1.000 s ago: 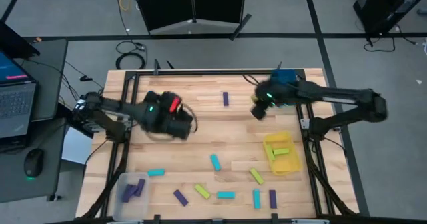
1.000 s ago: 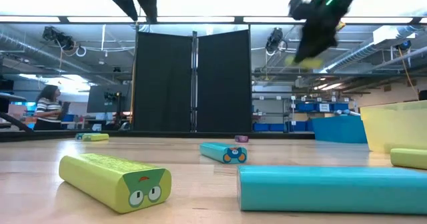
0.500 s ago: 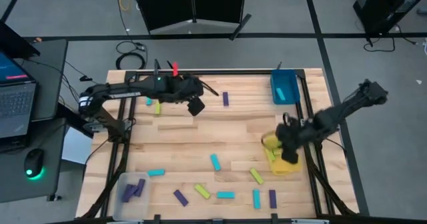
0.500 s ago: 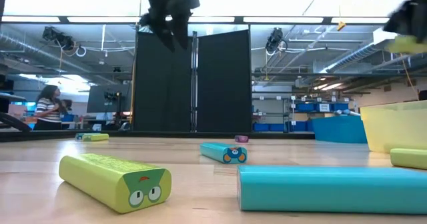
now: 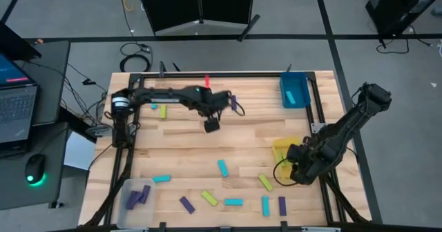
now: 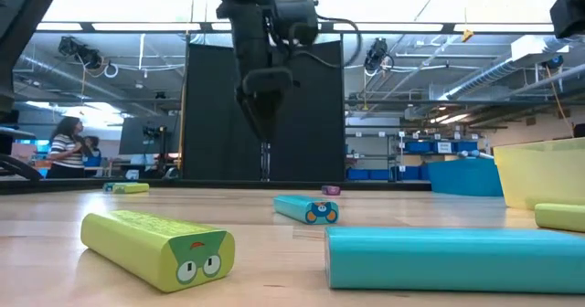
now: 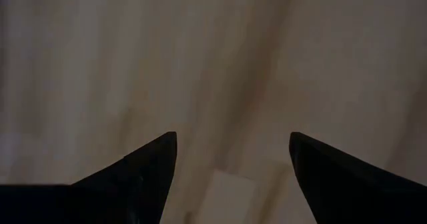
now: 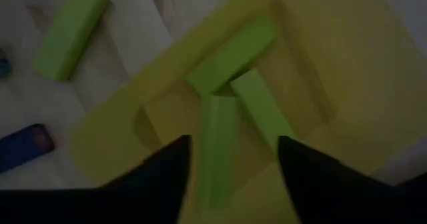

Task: Sort blocks
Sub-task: Put the green block into the yellow bin, then put the blue block into the blue bin

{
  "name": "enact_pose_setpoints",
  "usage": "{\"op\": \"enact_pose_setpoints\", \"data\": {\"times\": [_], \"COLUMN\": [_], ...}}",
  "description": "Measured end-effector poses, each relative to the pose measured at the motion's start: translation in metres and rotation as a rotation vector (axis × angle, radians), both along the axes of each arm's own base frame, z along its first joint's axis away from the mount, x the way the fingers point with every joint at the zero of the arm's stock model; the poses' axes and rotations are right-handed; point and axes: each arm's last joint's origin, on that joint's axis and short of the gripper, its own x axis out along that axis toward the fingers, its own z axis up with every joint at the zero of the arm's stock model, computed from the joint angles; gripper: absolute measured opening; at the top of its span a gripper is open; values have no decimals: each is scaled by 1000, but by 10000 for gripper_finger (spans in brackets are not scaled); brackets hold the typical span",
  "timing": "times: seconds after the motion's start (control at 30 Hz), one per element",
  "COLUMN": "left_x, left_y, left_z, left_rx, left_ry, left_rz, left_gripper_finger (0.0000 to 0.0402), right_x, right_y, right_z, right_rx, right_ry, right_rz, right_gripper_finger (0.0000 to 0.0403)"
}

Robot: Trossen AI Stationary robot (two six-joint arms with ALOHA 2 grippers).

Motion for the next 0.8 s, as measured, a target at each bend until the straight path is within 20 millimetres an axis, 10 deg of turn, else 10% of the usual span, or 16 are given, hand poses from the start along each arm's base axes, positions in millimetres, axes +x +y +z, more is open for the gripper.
{"op": "enact_pose_setpoints", "data": {"times": [0.27, 0.53, 0.8], "left_x": [16, 20, 28], "left_y": [-64, -151, -176], "left_z": [-11, -11, -27], "left_rx": [-87, -19, 66], "left_ry": [-11, -85, -114], "left_rz": [-378, -739, -778], "left_gripper_finger": [296, 296, 296], "right_x": [-8, -22, -24], "right_y": [-2, -11, -14], "right_z": [12, 37, 68], "right_rx": [14, 77, 221], "right_ry": [-94, -302, -604], "right_rz": [26, 81, 205], "right_gripper_finger": [389, 373, 364]}}
